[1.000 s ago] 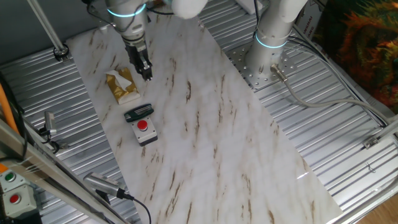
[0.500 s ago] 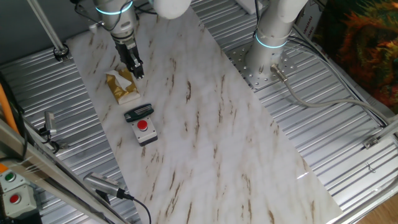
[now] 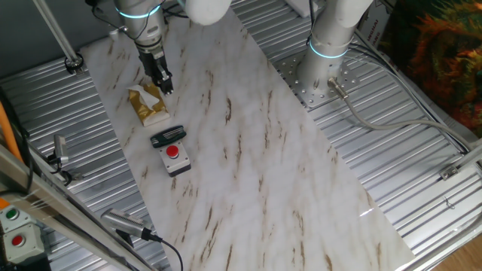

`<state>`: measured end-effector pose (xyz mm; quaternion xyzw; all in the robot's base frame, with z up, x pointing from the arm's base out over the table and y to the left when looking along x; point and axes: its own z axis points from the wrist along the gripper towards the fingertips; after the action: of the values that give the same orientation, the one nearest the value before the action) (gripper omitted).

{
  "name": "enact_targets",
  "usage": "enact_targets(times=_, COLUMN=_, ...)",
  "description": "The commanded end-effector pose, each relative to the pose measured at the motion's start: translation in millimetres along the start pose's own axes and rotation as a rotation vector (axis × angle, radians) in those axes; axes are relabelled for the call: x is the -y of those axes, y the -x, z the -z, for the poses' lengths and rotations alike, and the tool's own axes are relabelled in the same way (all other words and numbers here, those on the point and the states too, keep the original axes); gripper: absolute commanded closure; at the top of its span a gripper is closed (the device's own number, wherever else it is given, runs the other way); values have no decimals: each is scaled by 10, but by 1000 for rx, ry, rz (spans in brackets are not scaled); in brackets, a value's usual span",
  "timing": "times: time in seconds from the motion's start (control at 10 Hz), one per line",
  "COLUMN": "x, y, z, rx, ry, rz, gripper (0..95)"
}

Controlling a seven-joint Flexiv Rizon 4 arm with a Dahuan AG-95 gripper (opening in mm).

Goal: Pull out a napkin

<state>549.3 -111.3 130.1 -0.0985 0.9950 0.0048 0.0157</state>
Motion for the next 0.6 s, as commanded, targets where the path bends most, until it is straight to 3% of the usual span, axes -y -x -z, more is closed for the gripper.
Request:
enact_targets(times=0.1, x=15, y=44, z=-14, rx=-2, ry=0, rz=0, gripper=380)
enact_targets(times=0.6, x=9, y=96, z=-64, rx=5, ry=-3, rz=-2, gripper=380)
